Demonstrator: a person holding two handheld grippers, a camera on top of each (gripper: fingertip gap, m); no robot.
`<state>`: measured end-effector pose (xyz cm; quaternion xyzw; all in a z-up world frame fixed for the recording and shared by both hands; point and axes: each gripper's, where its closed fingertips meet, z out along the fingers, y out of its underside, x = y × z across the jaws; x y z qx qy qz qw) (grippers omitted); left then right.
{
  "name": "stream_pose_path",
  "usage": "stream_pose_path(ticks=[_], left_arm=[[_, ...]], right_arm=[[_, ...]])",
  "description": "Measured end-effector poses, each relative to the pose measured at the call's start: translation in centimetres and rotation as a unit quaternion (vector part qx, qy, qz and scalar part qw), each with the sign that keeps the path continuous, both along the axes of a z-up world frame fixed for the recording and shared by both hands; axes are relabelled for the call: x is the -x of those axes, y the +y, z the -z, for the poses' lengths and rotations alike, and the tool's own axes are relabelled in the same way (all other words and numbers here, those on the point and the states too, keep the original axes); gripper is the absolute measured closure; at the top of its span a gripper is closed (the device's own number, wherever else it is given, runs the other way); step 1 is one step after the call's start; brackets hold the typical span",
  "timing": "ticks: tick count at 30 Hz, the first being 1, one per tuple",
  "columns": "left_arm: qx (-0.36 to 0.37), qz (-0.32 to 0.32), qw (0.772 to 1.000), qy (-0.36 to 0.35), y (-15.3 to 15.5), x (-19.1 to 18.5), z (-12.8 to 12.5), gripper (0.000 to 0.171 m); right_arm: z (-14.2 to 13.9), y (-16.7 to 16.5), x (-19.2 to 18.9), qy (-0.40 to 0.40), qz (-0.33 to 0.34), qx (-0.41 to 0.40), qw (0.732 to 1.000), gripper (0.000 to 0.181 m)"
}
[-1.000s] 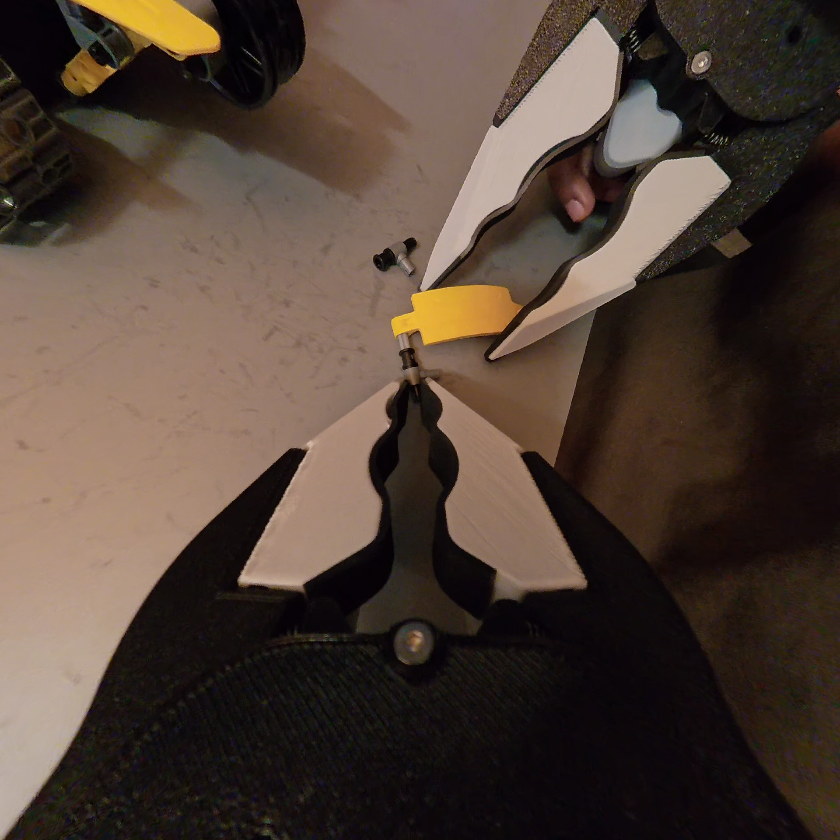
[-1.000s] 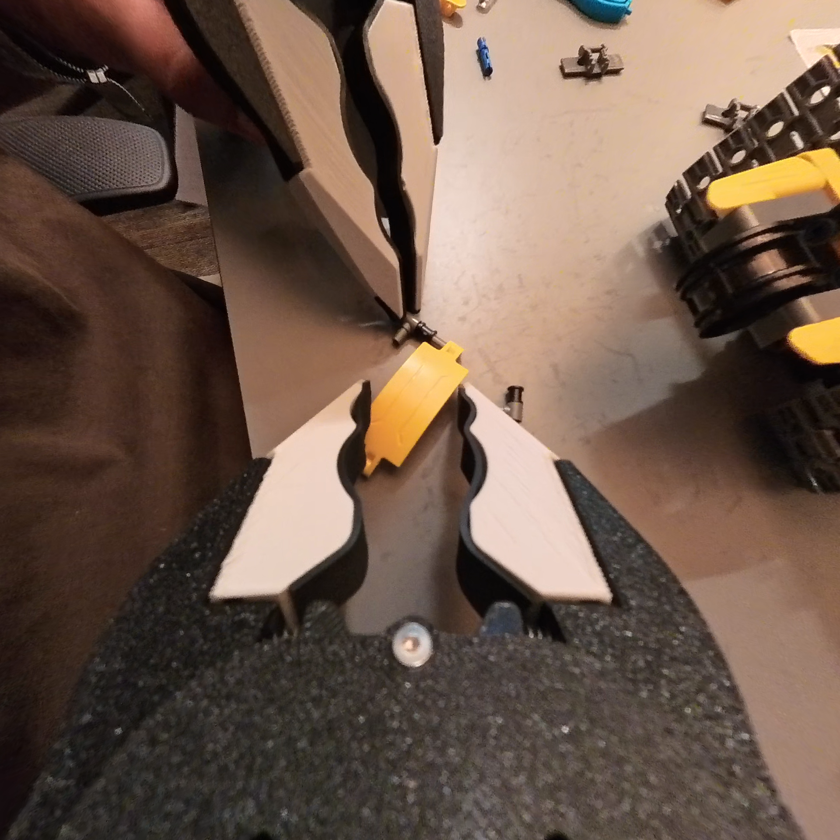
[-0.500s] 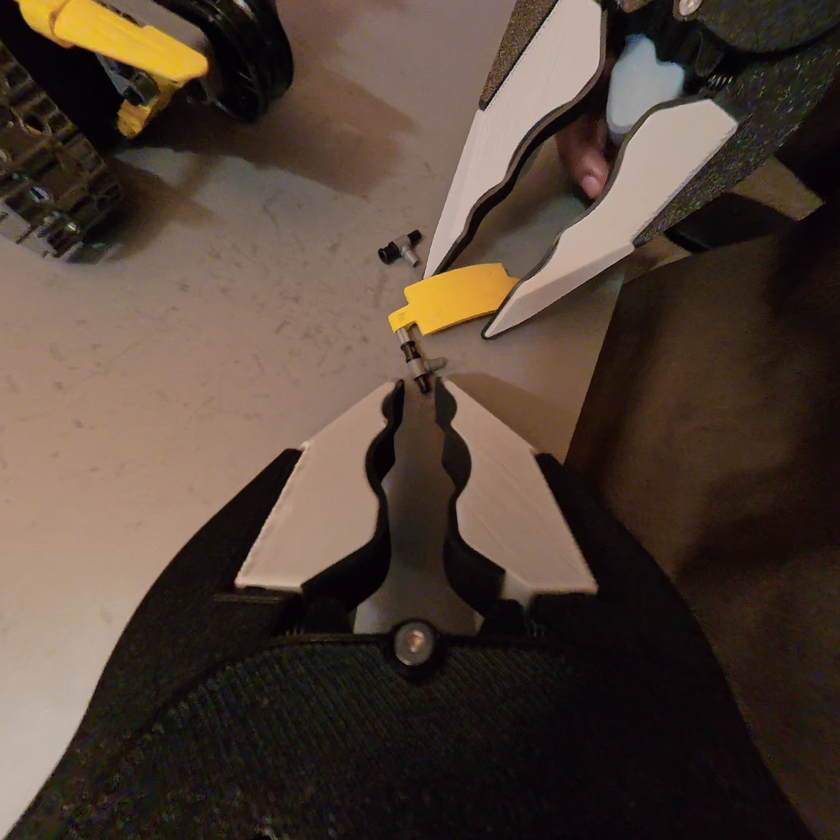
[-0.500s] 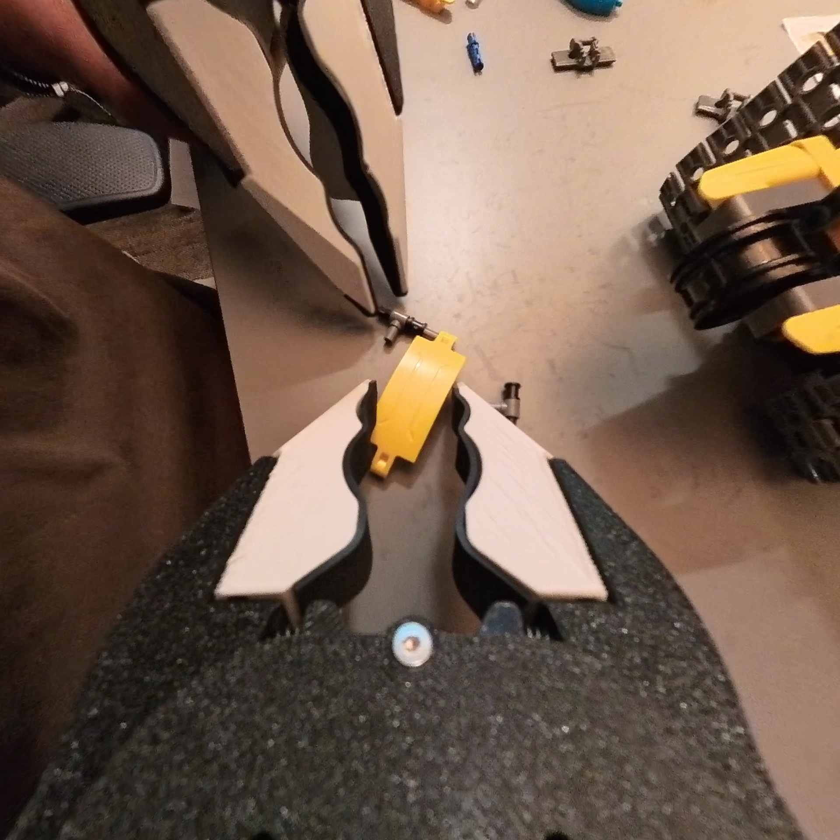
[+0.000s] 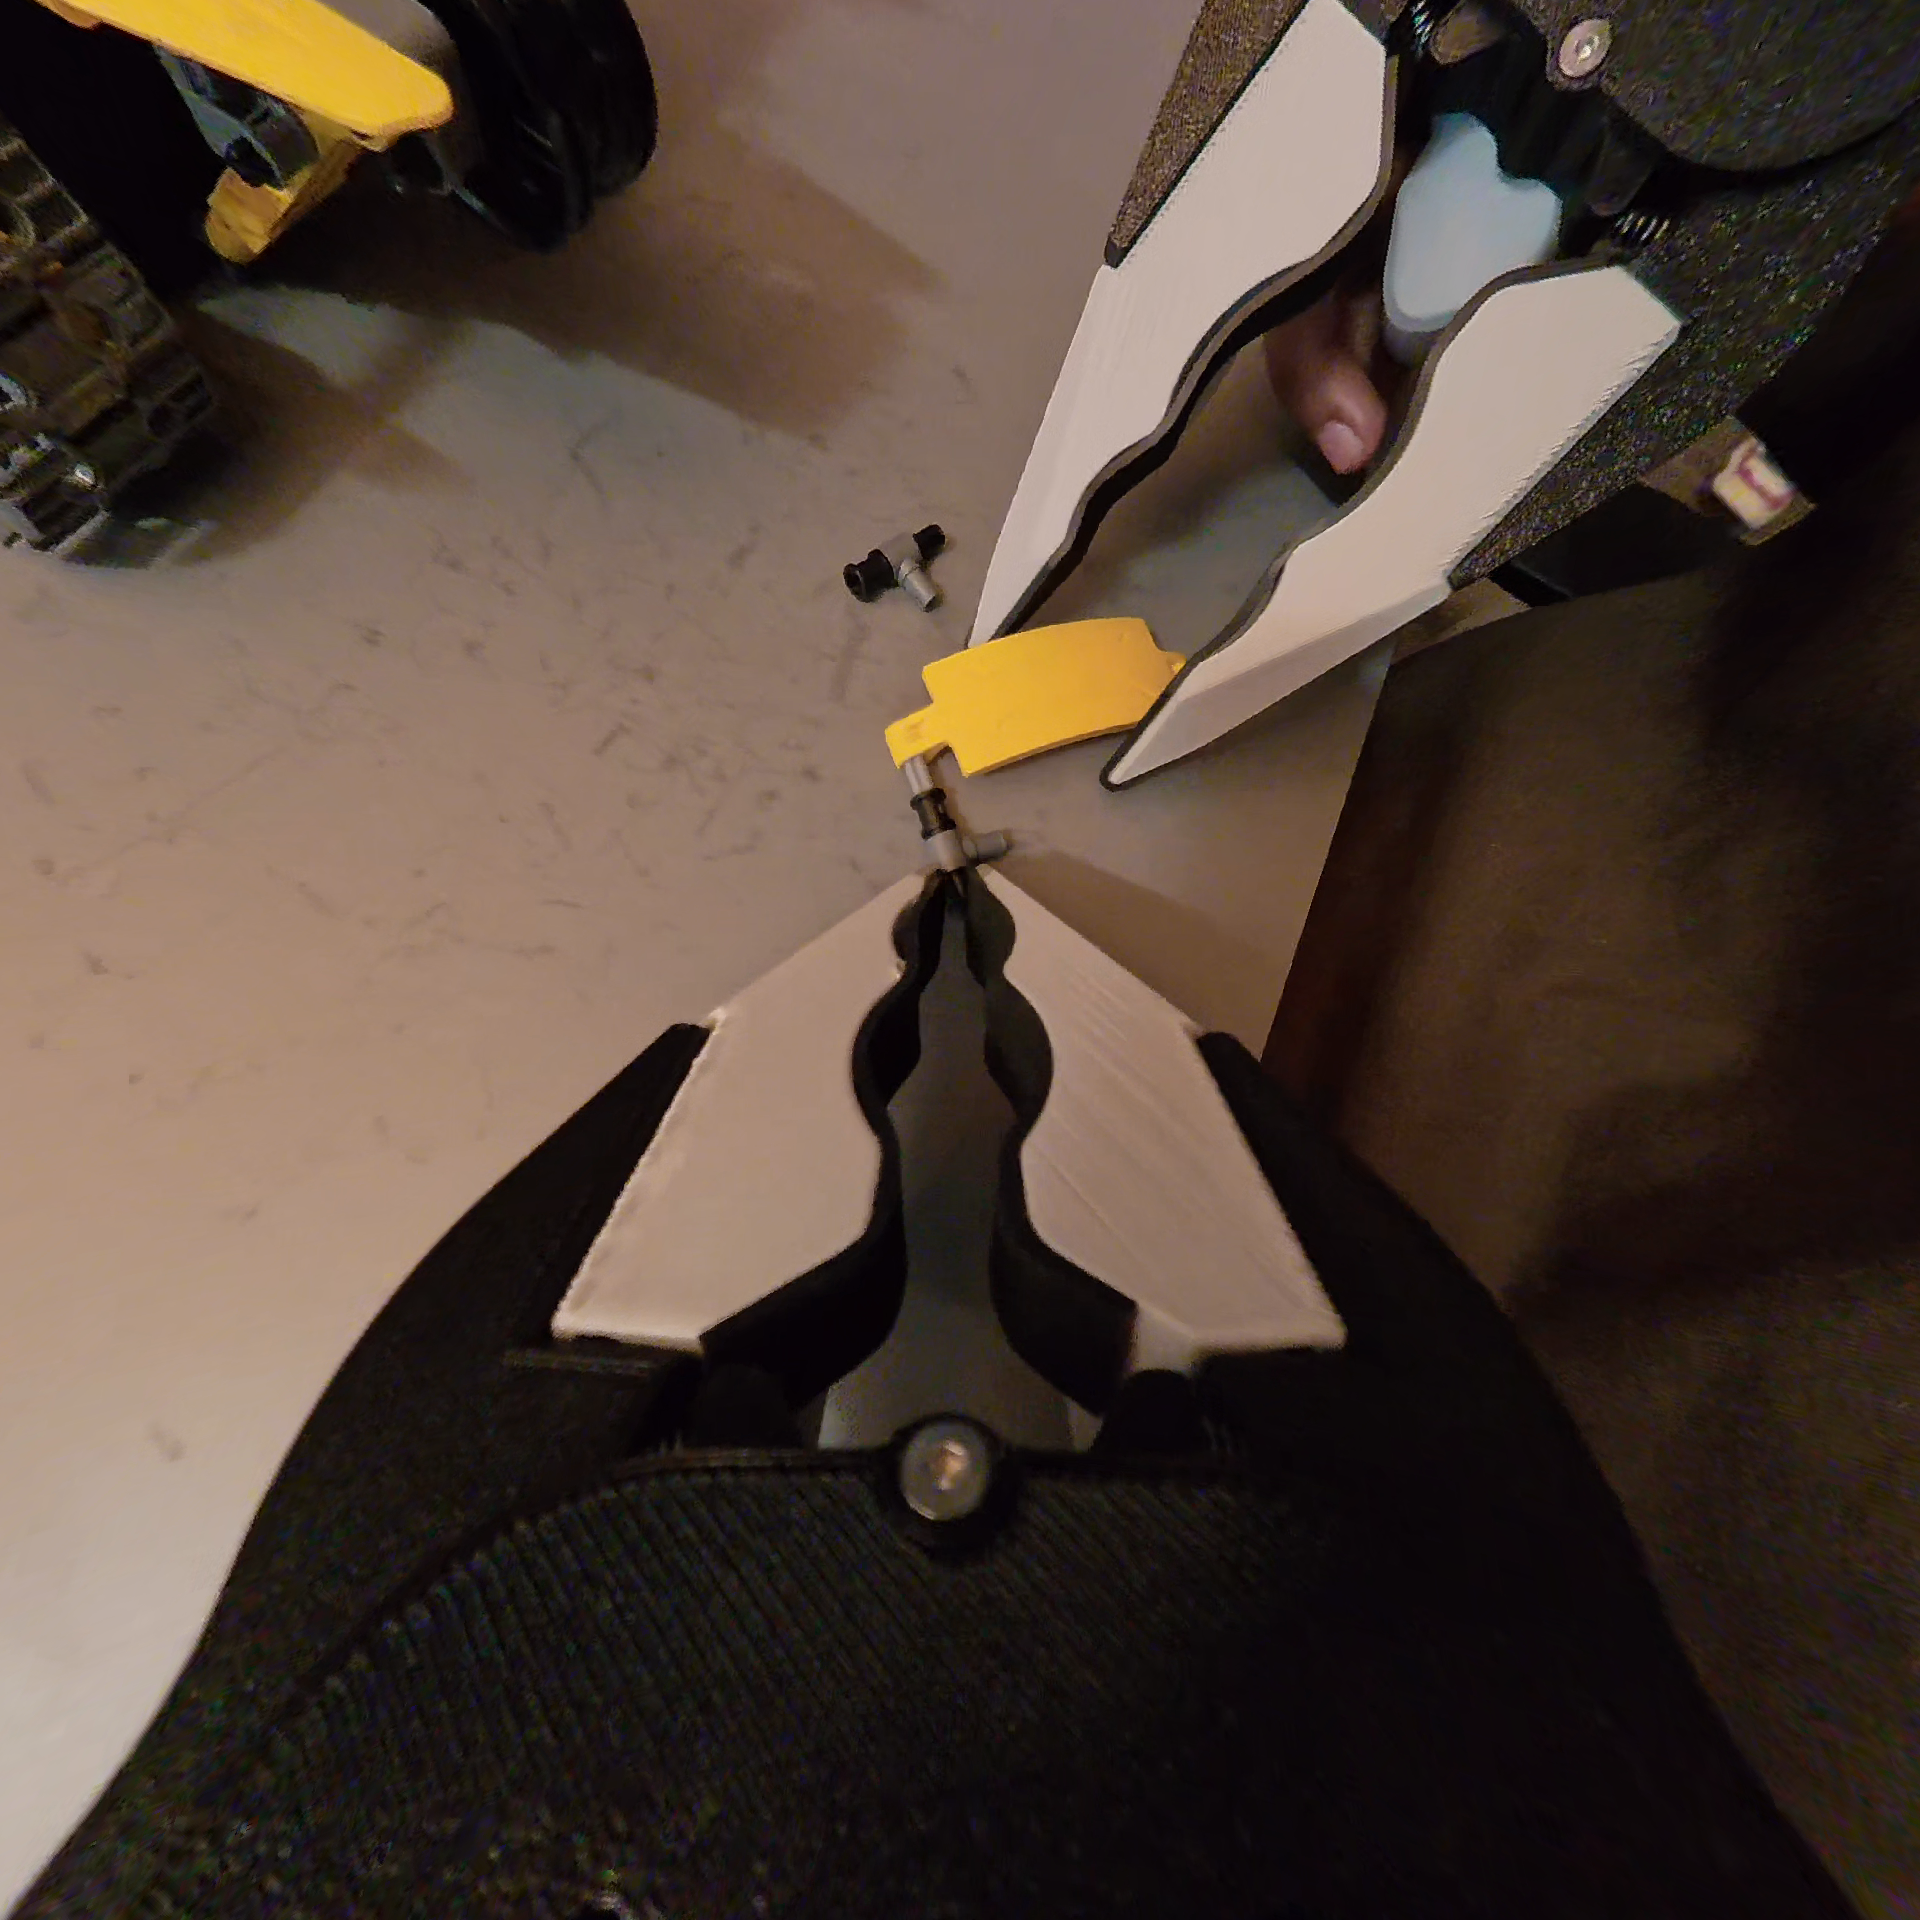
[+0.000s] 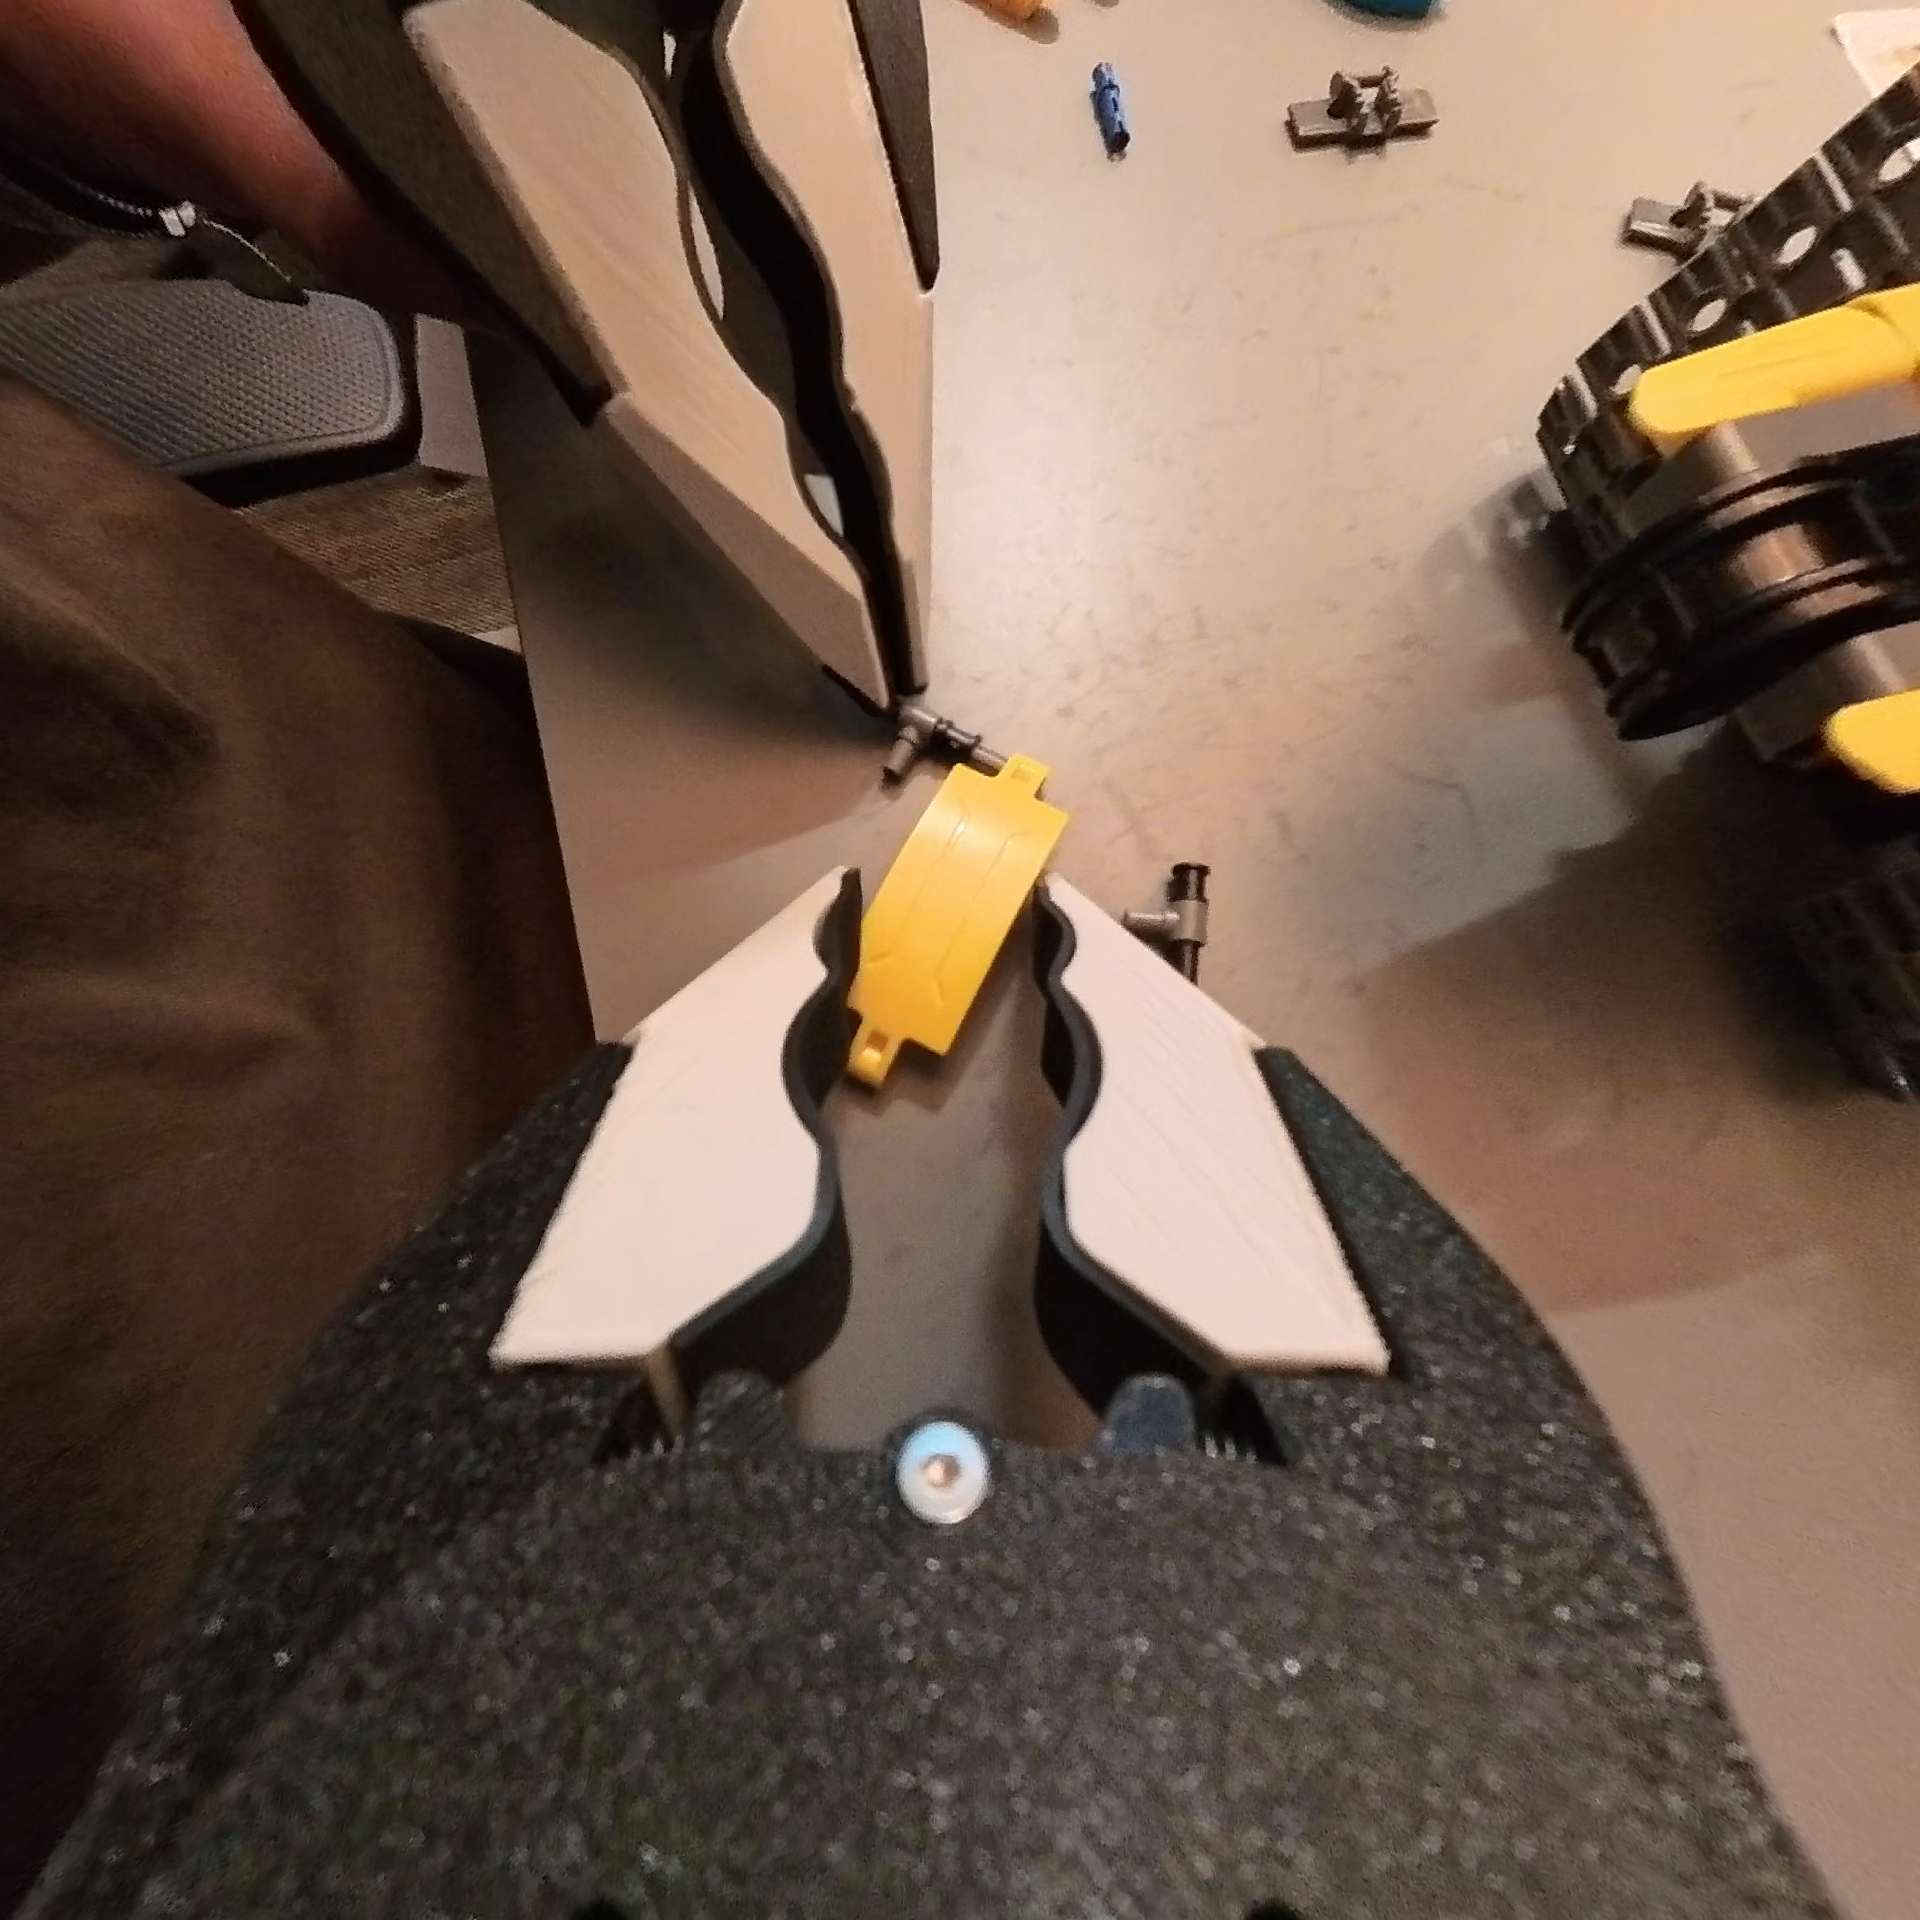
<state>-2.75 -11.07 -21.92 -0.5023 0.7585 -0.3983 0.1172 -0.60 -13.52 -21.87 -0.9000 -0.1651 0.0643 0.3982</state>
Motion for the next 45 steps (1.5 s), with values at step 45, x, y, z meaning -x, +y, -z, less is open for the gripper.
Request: stream_pose_path(ticks=[45], left_arm=[[-0.082,-0.081,0.992,-0.052,-0.9,0.4,0.4,0.156]], right_arm=[[-0.1,0.8,0.5,0.014,-0.004,0.001,1.000,0.137]])
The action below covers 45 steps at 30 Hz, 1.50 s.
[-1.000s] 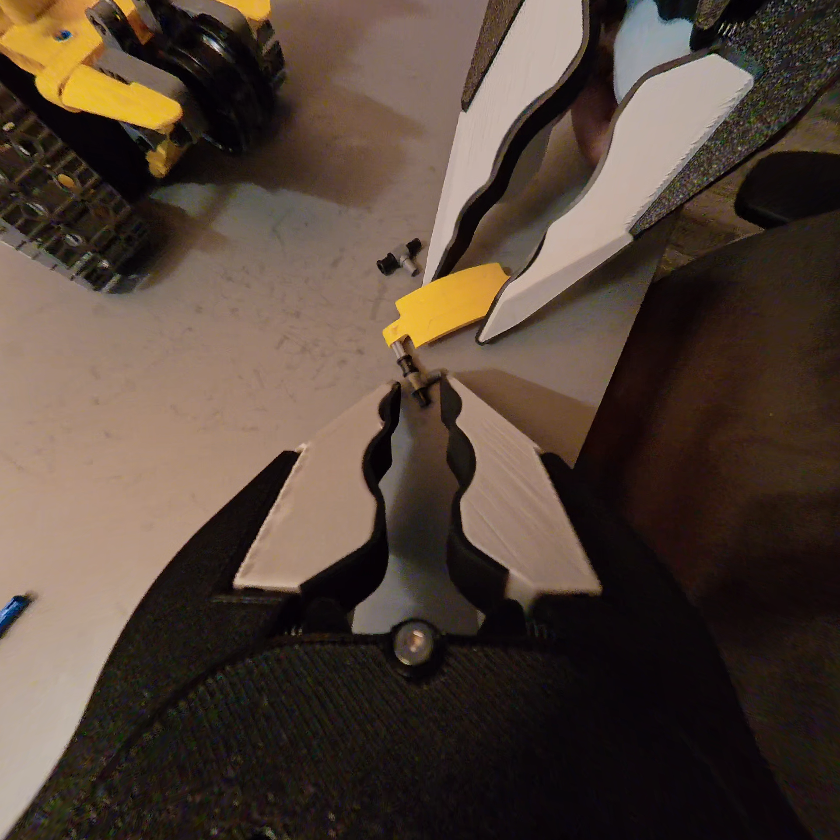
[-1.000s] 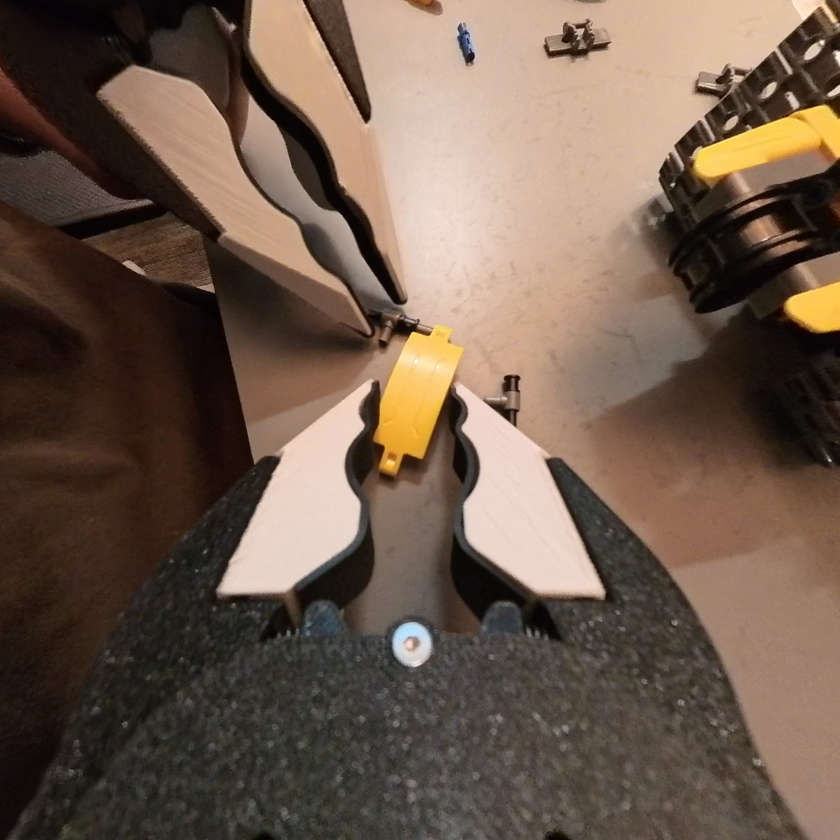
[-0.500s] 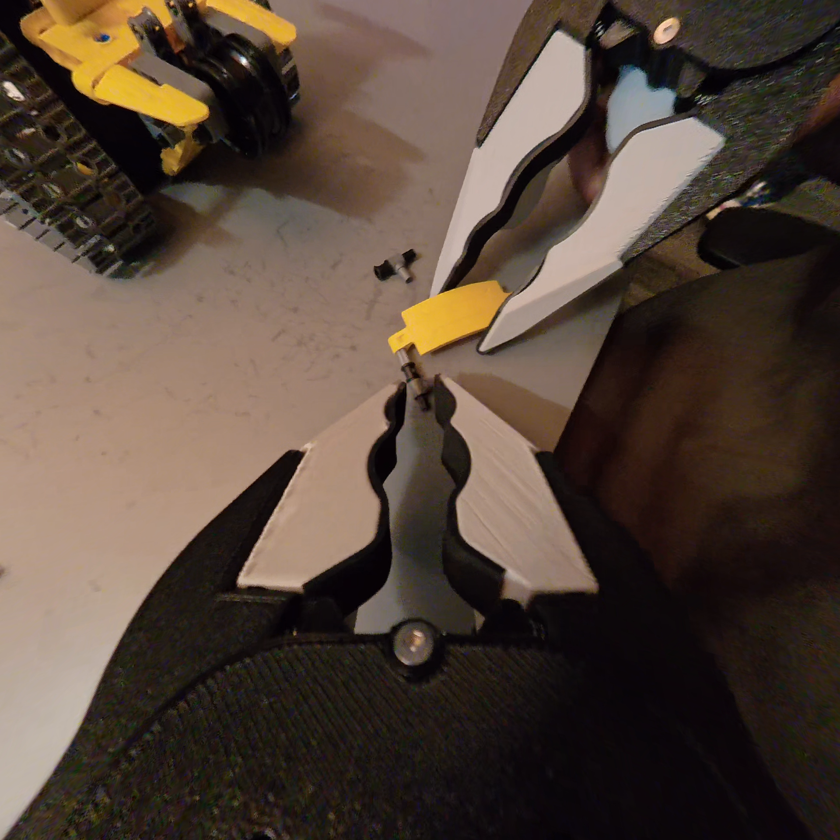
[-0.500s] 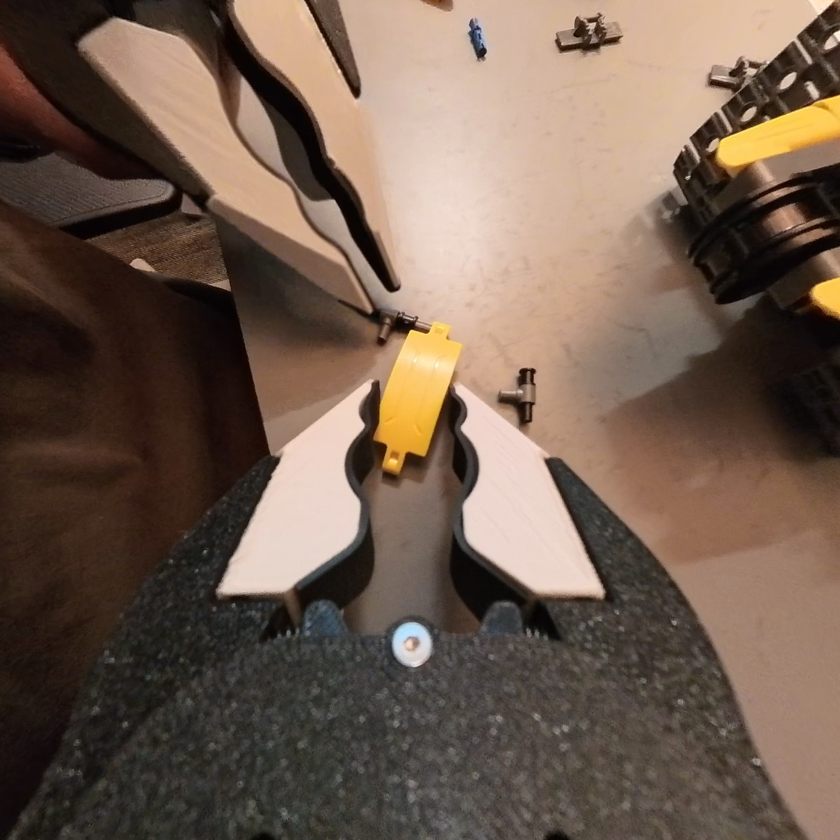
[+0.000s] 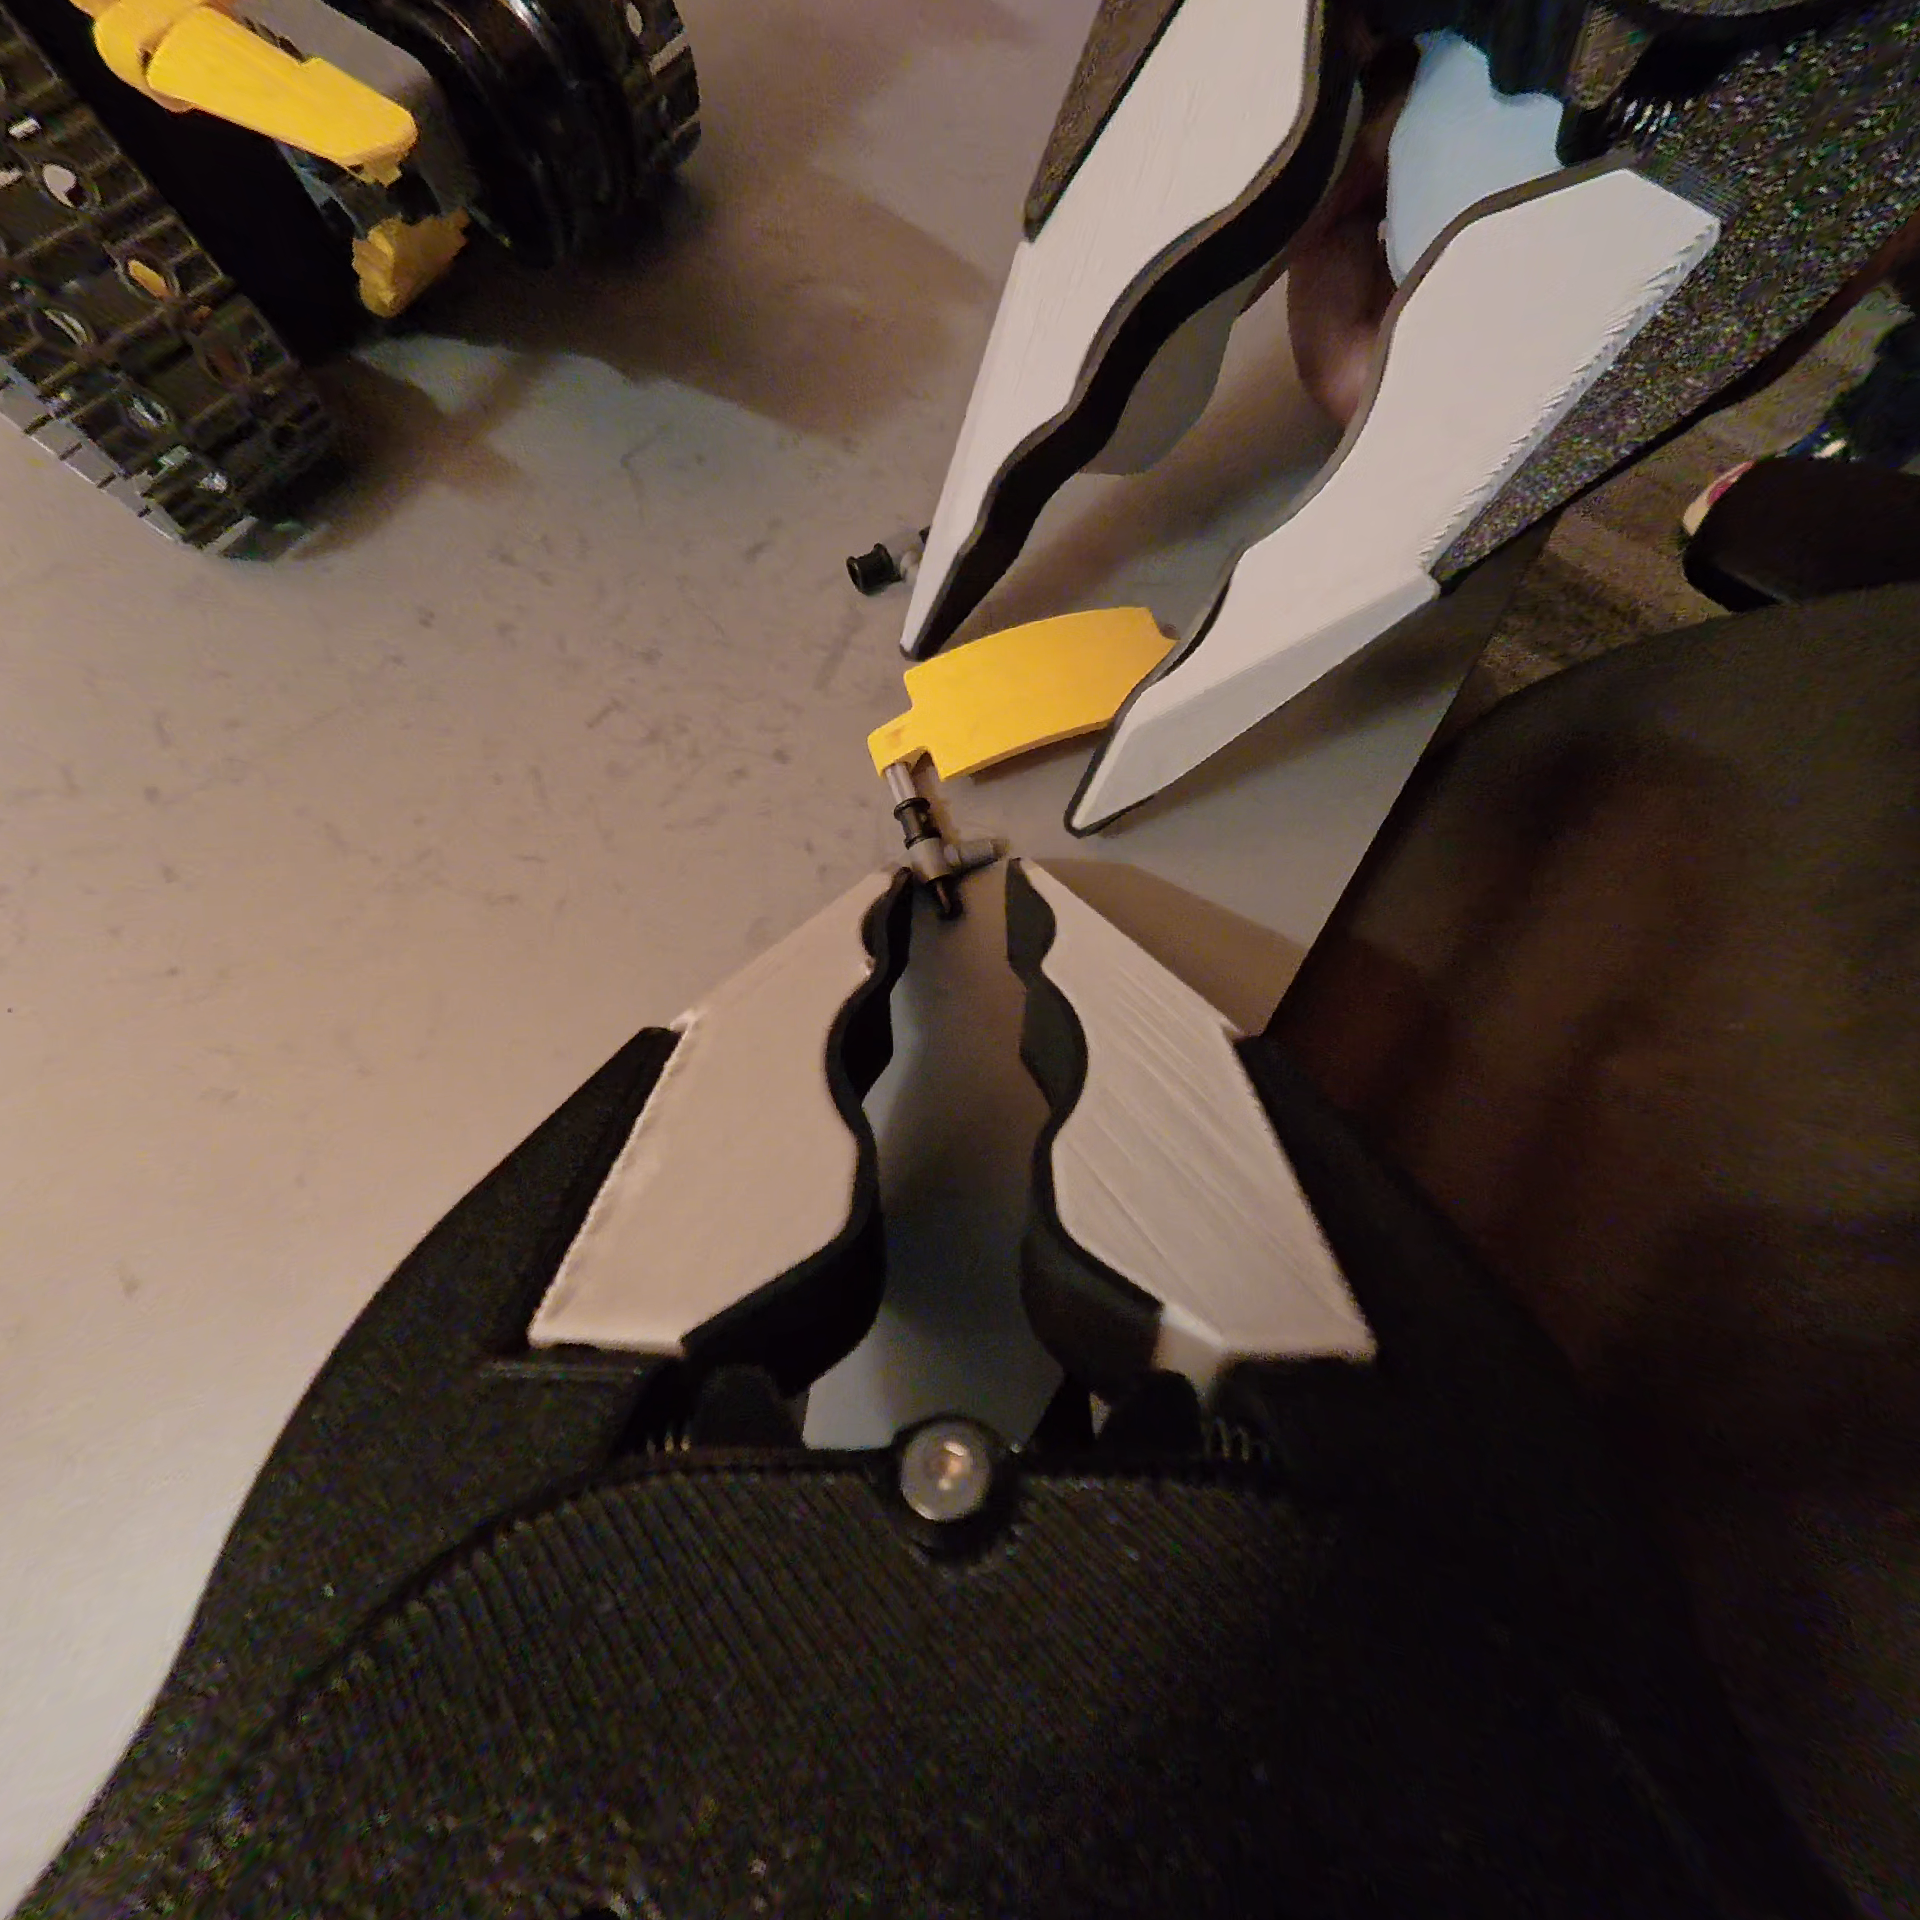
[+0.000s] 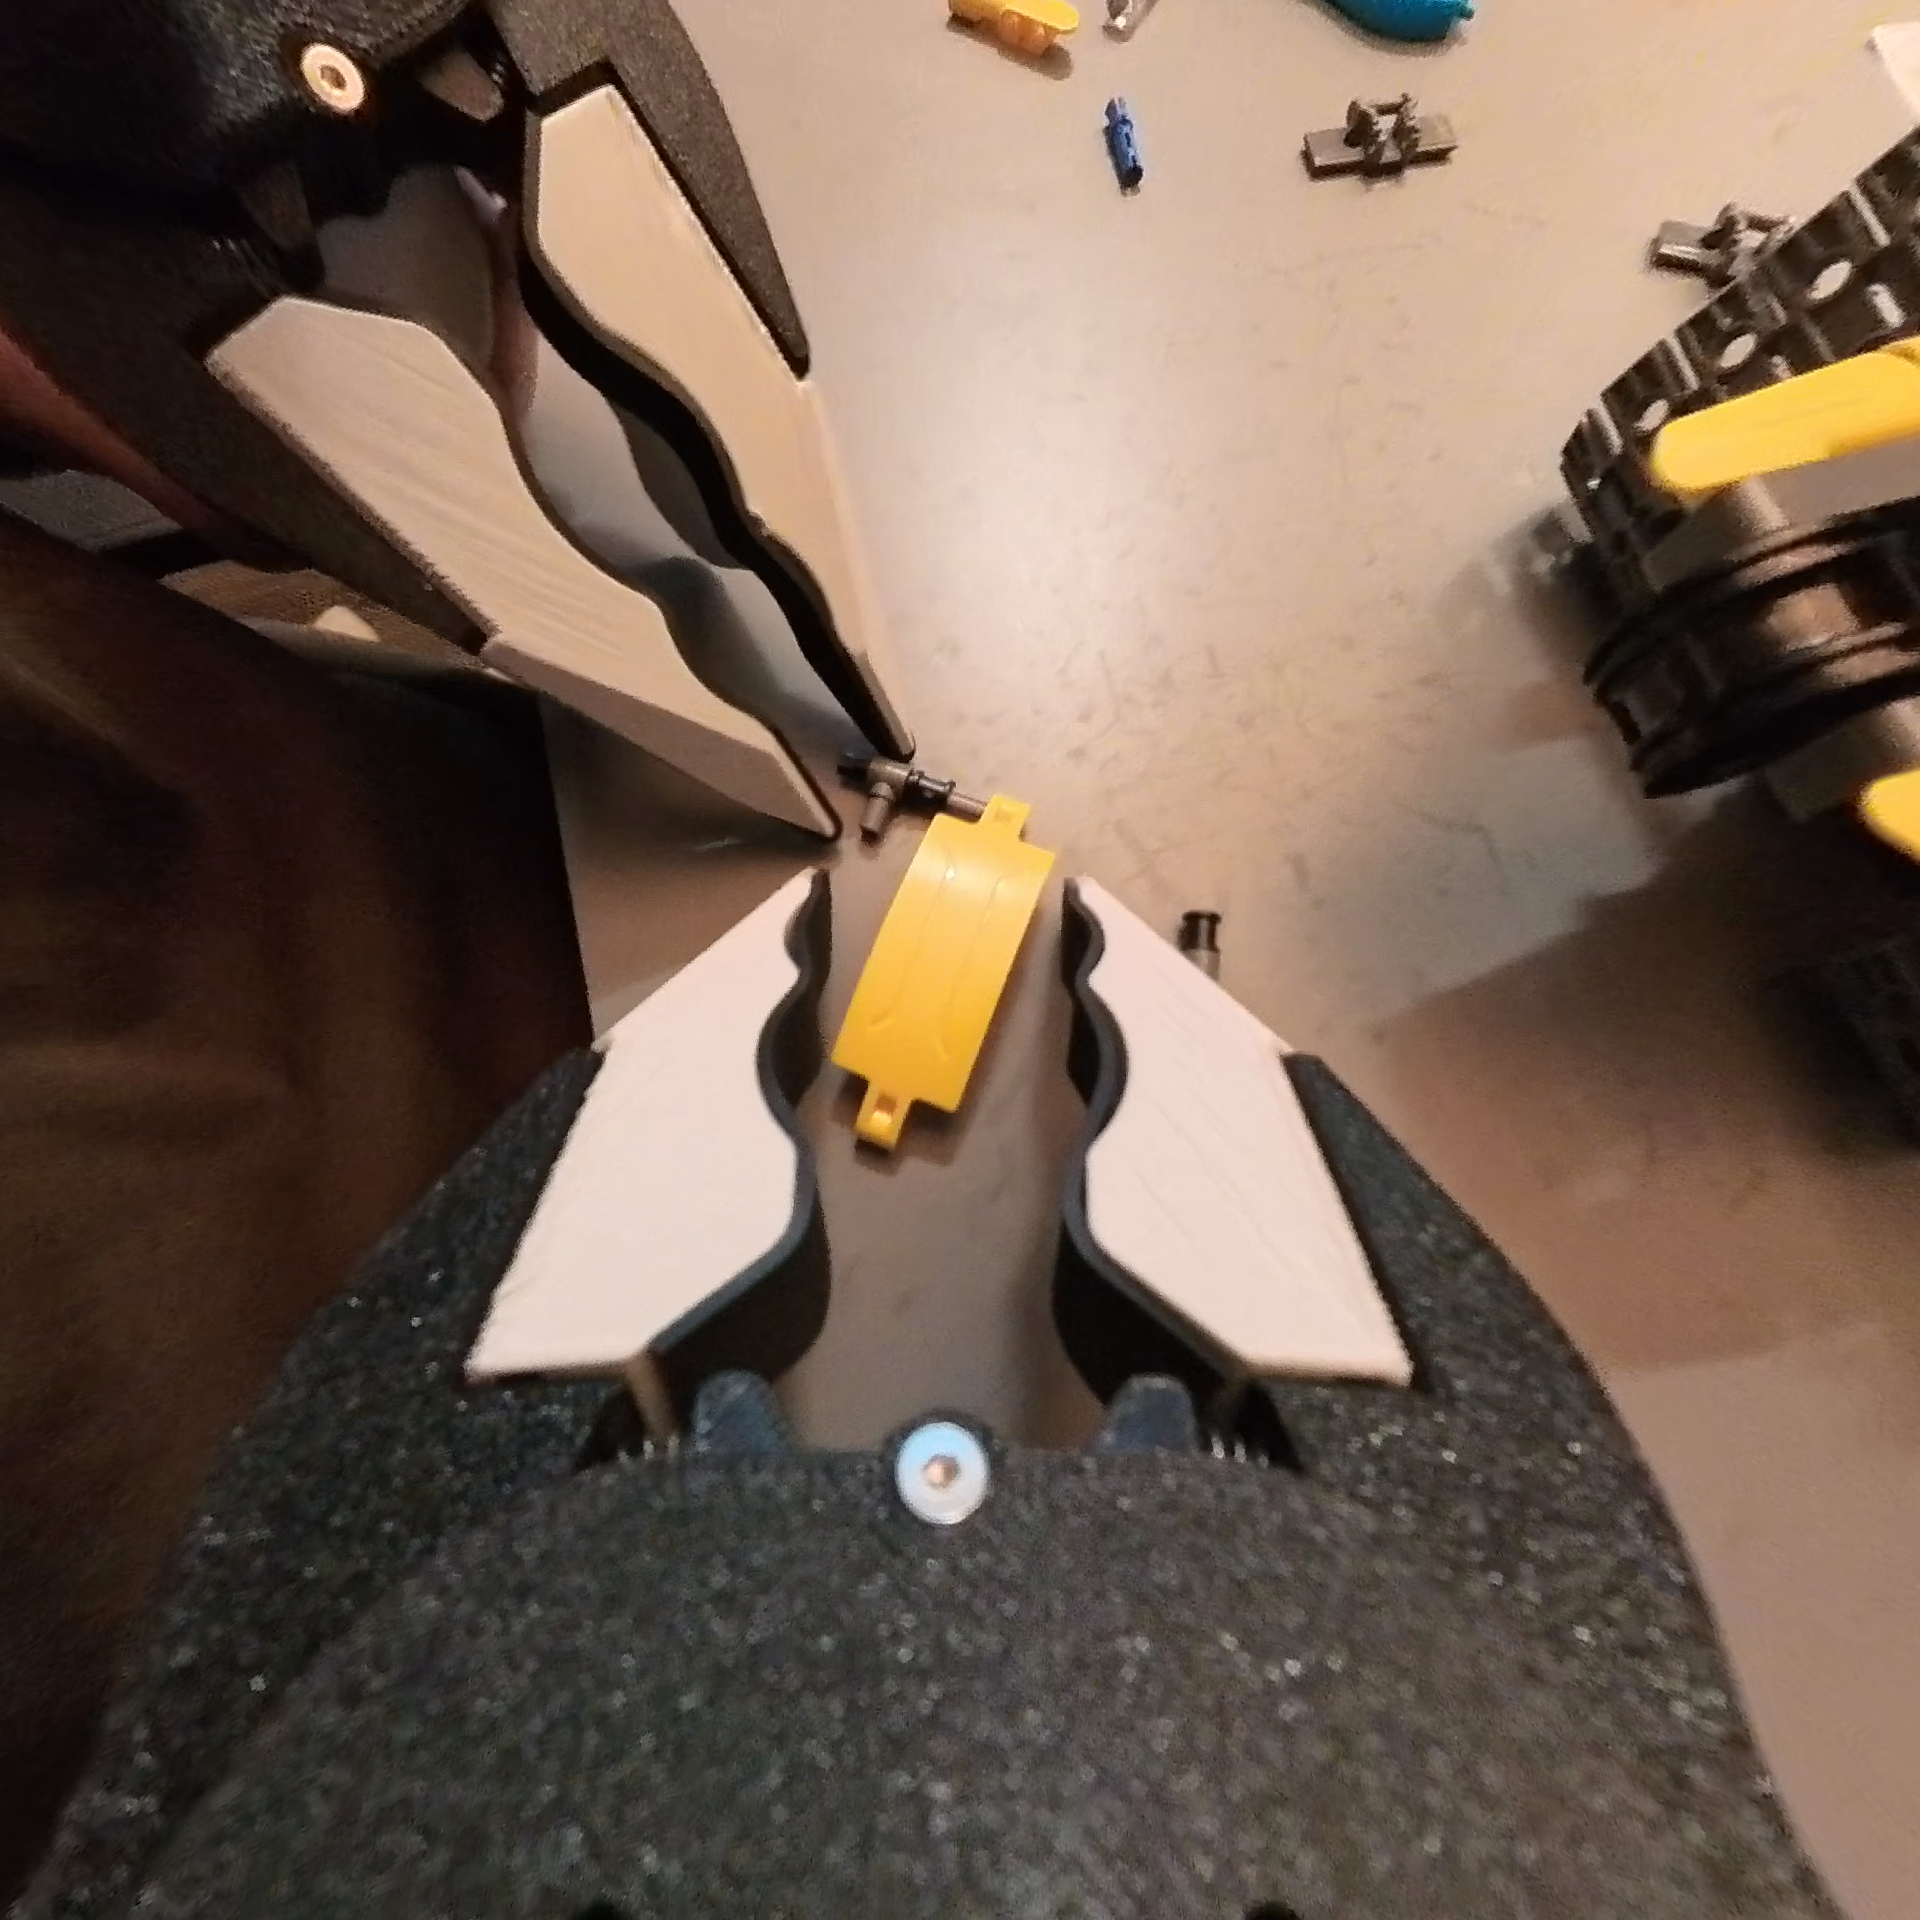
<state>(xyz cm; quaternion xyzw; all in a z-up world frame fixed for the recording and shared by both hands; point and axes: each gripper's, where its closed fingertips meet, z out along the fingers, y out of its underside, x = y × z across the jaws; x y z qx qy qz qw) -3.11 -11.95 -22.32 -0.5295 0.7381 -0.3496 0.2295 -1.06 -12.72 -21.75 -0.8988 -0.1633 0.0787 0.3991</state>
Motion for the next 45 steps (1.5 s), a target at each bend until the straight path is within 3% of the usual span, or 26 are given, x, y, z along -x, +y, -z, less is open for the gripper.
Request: stream_pose_path(ticks=[10,18,30,45], left_arm=[[0.020,0.000,1.000,0.009,0.3,0.0,0.0,0.166],[0.045,0.003,0.999,0.021,0.3,0.0,0.0,0.167],[0.059,0.002,0.998,0.014,0.3,0.2,-0.3,0.170],[0.068,-0.002,0.997,0.022,0.4,0.0,-0.4,0.171]], right_arm=[[0.5,0.3,0.3,0.003,-0.025,0.018,1.000,0.146],[0.5,0.1,0.9,-0.011,-0.034,0.017,0.999,0.139],[0.2,0.4,1.3,0.050,-0.048,0.026,0.997,0.136],[0.5,0.7,0.9,-0.001,-0.045,0.014,0.999,0.144]])
